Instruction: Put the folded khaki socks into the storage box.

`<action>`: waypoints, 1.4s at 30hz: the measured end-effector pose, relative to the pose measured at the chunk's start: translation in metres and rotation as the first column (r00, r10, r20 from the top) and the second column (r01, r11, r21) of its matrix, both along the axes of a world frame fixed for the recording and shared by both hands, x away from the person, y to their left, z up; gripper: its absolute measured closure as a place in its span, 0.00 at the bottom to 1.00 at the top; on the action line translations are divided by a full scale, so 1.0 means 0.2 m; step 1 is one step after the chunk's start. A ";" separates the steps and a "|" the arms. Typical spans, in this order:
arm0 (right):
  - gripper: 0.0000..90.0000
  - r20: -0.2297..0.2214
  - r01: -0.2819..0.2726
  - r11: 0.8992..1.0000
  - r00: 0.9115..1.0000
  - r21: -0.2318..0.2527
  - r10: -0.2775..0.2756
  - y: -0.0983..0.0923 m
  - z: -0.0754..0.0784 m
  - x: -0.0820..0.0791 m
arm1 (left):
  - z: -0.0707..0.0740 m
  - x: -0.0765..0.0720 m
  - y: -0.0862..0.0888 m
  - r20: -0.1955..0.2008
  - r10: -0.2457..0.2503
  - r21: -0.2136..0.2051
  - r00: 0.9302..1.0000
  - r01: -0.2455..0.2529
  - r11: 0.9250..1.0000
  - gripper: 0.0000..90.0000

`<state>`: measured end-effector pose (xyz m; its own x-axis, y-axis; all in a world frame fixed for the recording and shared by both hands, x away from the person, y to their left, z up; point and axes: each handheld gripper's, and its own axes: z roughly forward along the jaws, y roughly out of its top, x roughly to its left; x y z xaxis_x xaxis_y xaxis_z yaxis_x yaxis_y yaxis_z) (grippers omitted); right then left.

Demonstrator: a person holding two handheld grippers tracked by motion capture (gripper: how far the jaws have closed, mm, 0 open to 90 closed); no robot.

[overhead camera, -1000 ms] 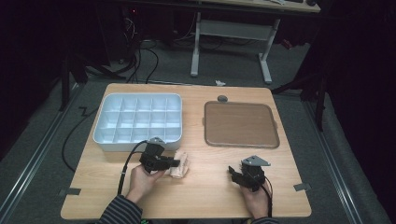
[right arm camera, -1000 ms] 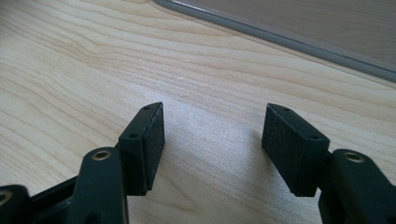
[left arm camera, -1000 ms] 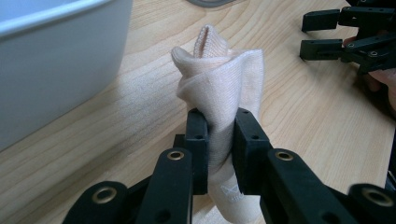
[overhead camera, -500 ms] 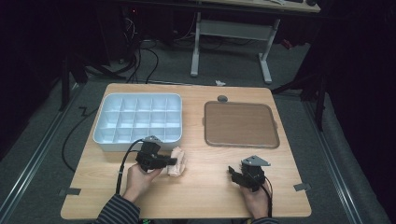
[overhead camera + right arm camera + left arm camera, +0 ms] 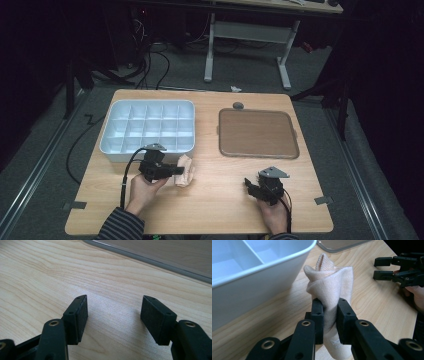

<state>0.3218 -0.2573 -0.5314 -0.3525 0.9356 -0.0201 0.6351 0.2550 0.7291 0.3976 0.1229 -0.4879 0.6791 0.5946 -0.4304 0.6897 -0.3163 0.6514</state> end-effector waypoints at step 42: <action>0.43 -0.001 -0.004 1.000 1.000 0.001 0.004 0.00 0.00 0.00 | 0.18 0.04 0.16 0.087 0.060 0.015 0.994 -0.062 0.998 0.88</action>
